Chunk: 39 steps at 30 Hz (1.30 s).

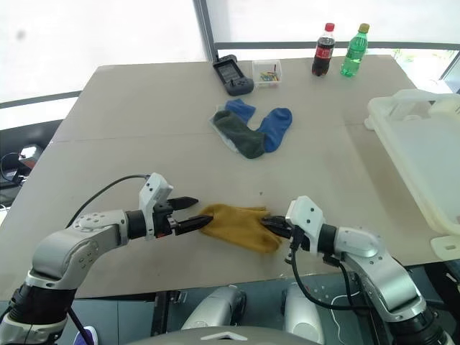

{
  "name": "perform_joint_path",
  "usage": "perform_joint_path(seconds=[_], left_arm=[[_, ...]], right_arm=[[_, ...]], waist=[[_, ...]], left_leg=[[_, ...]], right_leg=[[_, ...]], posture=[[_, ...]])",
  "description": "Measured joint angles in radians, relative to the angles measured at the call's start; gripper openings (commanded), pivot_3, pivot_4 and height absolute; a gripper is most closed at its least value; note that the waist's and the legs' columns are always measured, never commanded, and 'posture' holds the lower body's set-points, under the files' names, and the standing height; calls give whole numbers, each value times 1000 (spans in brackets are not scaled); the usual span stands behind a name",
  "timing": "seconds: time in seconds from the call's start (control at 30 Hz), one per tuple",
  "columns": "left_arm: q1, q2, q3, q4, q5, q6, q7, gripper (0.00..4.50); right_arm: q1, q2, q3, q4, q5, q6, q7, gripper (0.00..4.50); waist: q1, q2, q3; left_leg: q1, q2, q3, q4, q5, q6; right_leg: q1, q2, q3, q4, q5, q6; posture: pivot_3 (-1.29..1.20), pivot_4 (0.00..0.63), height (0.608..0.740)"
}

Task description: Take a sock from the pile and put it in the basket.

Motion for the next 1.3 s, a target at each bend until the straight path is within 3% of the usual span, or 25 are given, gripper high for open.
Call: perform_joint_path(seconds=[0.3,0.57,0.7,1.0,1.3], left_arm=[[-21,3,-42,-12,43,14,13,4500],[-26,-17,-91,-18,87,14,28,1311],[-31,-41,-93,-8,64,32,12,86],[-59,-51,-18,55,-56,161,-27,86],[-86,11,26,70,-103,217,-65,86]], right_arm=[[-38,20,85,137,-97,-51,16,30],[-44,47,92,177,-122,-92,19,0],[-45,54,93,185,-127,-99,19,0],[-46,60,100,190,-138,-114,18,0],[-83,67,114,200,-153,-110,27,0]], waist=[[0,3,-2],[-1,4,-7],[0,4,-7],[-3,4,-7],[-3,4,-7]], left_leg=[[1,0,0,0,0,0],[2,0,0,0,0,0],[2,0,0,0,0,0],[1,0,0,0,0,0],[1,0,0,0,0,0]], right_leg=[[1,0,0,0,0,0],[1,0,0,0,0,0],[1,0,0,0,0,0],[1,1,0,0,0,0],[0,1,0,0,0,0]], posture=[[0,150,740],[0,150,740],[0,150,740],[0,150,740],[0,150,740]])
